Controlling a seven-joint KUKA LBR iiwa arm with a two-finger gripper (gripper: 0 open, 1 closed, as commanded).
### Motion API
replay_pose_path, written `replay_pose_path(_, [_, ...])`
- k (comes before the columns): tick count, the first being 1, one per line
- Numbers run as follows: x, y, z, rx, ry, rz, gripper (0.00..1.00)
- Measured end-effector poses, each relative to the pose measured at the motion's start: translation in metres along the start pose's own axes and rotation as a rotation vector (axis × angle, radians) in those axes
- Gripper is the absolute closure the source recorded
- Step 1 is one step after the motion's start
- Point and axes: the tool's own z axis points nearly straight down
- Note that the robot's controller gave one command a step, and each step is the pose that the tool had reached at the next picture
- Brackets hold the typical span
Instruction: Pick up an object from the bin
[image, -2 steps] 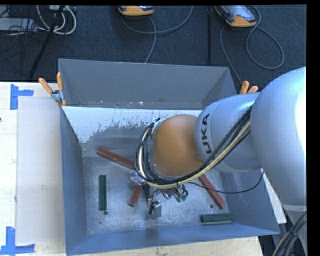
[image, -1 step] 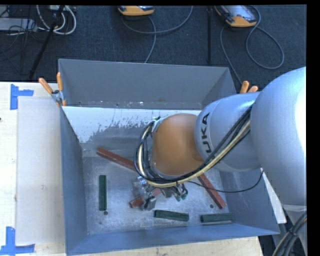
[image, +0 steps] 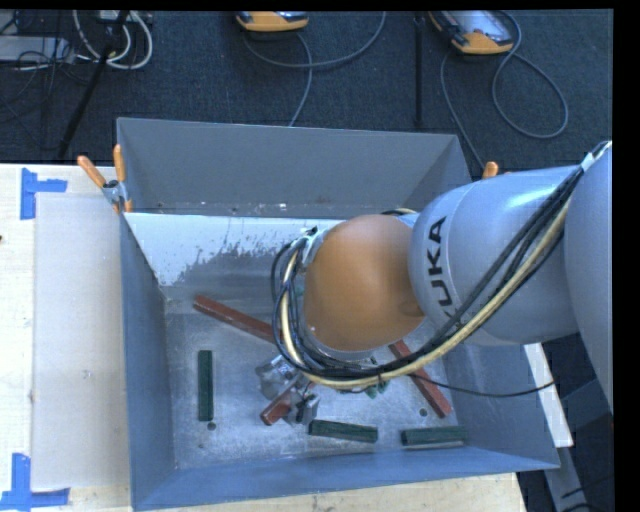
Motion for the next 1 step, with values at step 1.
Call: replay_pose_path(1, [-0.0161, -0.0065, -0.1282, 0.003, -0.006, -0.004, 1.0])
